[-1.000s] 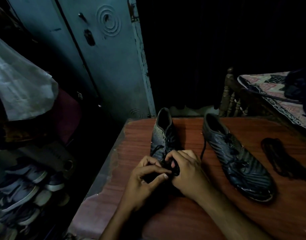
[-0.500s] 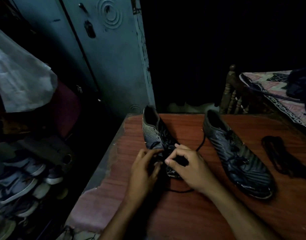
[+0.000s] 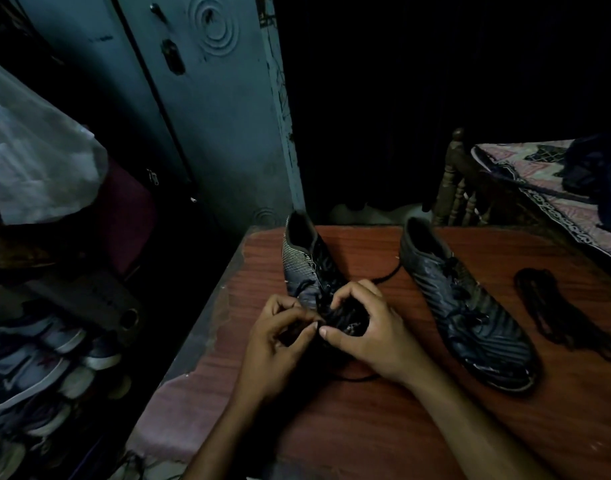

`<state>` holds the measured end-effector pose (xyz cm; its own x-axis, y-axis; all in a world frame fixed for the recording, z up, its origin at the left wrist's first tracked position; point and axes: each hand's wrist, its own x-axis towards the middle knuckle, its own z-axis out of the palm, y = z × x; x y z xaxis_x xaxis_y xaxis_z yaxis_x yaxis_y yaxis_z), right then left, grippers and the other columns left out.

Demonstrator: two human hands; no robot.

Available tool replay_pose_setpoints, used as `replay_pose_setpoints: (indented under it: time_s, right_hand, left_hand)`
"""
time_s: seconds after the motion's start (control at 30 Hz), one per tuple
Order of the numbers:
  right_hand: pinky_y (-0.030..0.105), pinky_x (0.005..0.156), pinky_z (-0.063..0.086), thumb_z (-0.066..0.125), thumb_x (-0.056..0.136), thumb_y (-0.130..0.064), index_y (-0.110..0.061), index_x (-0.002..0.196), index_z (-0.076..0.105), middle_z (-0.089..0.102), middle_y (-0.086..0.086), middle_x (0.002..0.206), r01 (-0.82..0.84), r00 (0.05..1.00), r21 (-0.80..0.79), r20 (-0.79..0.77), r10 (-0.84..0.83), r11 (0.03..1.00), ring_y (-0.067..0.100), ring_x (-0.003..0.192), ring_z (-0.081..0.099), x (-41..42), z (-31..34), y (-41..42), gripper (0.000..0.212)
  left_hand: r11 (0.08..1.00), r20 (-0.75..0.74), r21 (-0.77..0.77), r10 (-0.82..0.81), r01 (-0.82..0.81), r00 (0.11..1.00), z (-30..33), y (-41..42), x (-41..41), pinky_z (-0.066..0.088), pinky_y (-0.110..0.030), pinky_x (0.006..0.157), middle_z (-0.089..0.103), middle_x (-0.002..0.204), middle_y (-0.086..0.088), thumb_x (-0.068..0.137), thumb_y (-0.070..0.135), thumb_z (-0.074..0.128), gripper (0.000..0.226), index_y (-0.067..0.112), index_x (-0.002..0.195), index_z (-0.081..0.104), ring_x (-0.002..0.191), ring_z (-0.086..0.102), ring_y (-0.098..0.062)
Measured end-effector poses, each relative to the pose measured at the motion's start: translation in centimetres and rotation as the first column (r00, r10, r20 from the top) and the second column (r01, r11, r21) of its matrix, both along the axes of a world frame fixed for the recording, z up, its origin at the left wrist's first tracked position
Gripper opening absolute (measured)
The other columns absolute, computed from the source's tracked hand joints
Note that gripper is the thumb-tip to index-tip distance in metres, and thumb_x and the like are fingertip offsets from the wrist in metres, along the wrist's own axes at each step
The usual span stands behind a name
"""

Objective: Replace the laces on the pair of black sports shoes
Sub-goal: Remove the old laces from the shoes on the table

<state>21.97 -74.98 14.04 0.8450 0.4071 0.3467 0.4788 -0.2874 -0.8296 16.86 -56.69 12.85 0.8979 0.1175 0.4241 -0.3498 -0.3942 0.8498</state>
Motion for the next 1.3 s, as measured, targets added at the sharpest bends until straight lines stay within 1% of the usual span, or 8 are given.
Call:
replay_pose_setpoints:
  time_s: [0.3,0.53,0.7,0.83,0.93,1.03,1.17,1.3]
  right_hand:
    - [0.000,0.090,0.033,0.073,0.081,-0.028,-0.033,0.116,0.071,0.049,-0.009,0.119,-0.070,0.997,-0.032,-0.039,0.069,0.997,-0.012,0.114,0.048,-0.8,0.8,0.2,0.035]
    - [-0.002,0.086,0.032,0.081,0.083,-0.018,-0.026,0.100,0.076,0.049,-0.013,0.102,0.107,0.988,-0.088,0.121,-0.096,0.990,-0.023,0.106,0.042,-0.6,-0.4,1.1,0.020]
    - [0.015,0.085,0.044,0.081,0.080,-0.016,-0.024,0.090,0.074,0.053,-0.009,0.097,0.180,0.974,-0.032,0.146,-0.174,0.983,-0.002,0.100,0.054,-0.7,-1.1,1.9,0.015]
    - [0.007,0.093,0.036,0.077,0.083,-0.018,-0.024,0.085,0.075,0.062,0.008,0.112,0.092,0.994,0.015,-0.061,-0.091,0.996,0.007,0.117,0.049,-0.8,-0.3,1.4,0.006]
    - [0.009,0.103,0.033,0.078,0.079,-0.027,-0.022,0.077,0.074,0.067,0.007,0.094,-0.039,0.992,0.085,-0.114,0.048,0.996,0.007,0.111,0.055,-0.5,0.5,0.7,0.007]
    - [0.018,0.117,0.018,0.076,0.074,-0.031,-0.029,0.069,0.071,0.068,-0.008,0.081,-0.151,0.960,0.173,-0.209,0.186,0.973,-0.003,0.120,0.052,-0.1,0.7,0.1,0.007]
    - [0.036,0.124,0.008,0.076,0.071,-0.030,-0.028,0.068,0.071,0.075,-0.008,0.088,-0.259,0.872,0.280,-0.345,0.348,0.925,0.014,0.148,0.030,0.3,1.1,-1.0,0.006]
    - [0.033,0.125,0.007,0.070,0.074,-0.025,-0.021,0.065,0.066,0.068,-0.005,0.076,-0.308,0.829,0.377,-0.343,0.441,0.873,0.008,0.123,0.057,0.3,1.7,-1.7,0.011]
  left_hand:
    - [0.949,-0.033,-0.223,-0.237,0.224,0.971,0.2,1.0,-0.2,0.045,-0.030,0.086,0.055,0.099,0.005,0.082,0.030,0.076,0.006,0.026,0.080,0.079,0.098,0.056,-0.014]
    - [0.922,-0.042,-0.251,-0.315,0.295,0.948,0.2,1.3,-0.1,0.046,-0.026,0.091,0.057,0.102,0.004,0.085,0.047,0.079,0.033,0.014,0.089,0.081,0.103,0.056,-0.013]
    - [0.916,-0.063,-0.228,-0.353,0.331,0.934,0.1,1.3,0.0,0.047,-0.033,0.093,0.059,0.105,0.005,0.086,0.042,0.079,0.026,0.017,0.093,0.082,0.106,0.058,-0.016]
    - [0.968,-0.060,-0.142,-0.219,0.209,0.974,-0.7,1.1,0.5,0.049,-0.029,0.098,0.064,0.118,0.000,0.085,0.012,0.071,0.037,0.031,0.116,0.072,0.113,0.063,-0.017]
    - [1.000,-0.101,-0.016,0.000,-0.002,0.995,-0.8,0.2,1.0,0.048,-0.015,0.092,0.060,0.113,0.009,0.085,-0.009,0.067,0.060,0.040,0.120,0.069,0.107,0.063,-0.005]
    - [0.989,-0.071,0.130,0.079,-0.070,0.994,-0.7,-0.6,1.0,0.044,-0.007,0.087,0.054,0.106,0.008,0.089,-0.005,0.072,0.051,0.031,0.125,0.069,0.102,0.059,0.003]
    - [0.973,-0.007,0.189,0.132,-0.129,0.991,-0.6,-0.9,0.9,0.041,-0.005,0.083,0.056,0.102,0.011,0.092,0.004,0.073,0.040,0.031,0.122,0.069,0.096,0.059,0.006]
    - [0.959,0.019,0.209,0.194,-0.193,0.981,-0.6,-0.7,0.7,0.041,-0.007,0.079,0.058,0.097,0.012,0.094,0.011,0.073,0.020,0.027,0.104,0.076,0.092,0.061,0.000]
